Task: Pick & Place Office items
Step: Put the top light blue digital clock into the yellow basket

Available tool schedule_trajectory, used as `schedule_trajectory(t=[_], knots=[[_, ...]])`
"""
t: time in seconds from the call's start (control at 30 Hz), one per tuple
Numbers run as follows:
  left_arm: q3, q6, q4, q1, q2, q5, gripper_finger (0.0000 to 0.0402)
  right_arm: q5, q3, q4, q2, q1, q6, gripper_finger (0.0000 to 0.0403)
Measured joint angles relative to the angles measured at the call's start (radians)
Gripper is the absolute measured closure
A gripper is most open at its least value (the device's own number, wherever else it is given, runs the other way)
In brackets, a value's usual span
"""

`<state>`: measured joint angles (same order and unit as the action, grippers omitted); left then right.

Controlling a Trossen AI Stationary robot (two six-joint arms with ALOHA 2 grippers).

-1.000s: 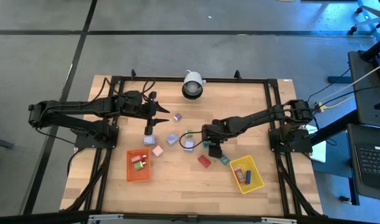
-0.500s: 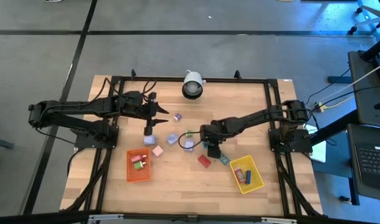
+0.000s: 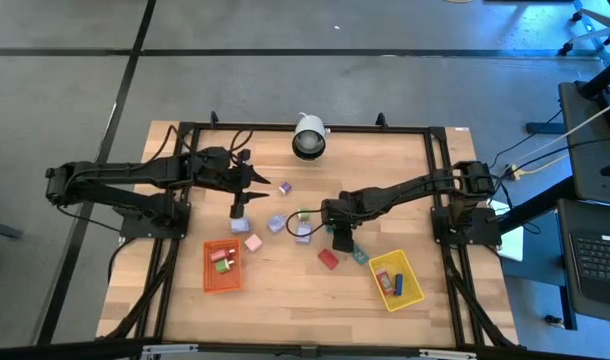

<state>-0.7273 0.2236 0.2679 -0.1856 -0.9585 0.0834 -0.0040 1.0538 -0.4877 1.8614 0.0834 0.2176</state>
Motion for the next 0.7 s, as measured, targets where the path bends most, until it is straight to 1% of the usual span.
schedule_trajectory(t=[0.07,0.43,0.7], knots=[[0.0,-0.004,0.004,0.0,0.0,0.0,0.0251,0.0,0.0,0.001,0.0,0.0,0.007,0.0252],[0.0,-0.011,0.004,0.0,0.0,0.0,0.0253,-0.009,0.016,-0.01,0.001,0.001,0.018,0.0251],[0.0,-0.011,0.005,0.0,0.0,0.0,0.0254,-0.037,0.042,-0.008,0.007,0.004,0.01,0.0251]])
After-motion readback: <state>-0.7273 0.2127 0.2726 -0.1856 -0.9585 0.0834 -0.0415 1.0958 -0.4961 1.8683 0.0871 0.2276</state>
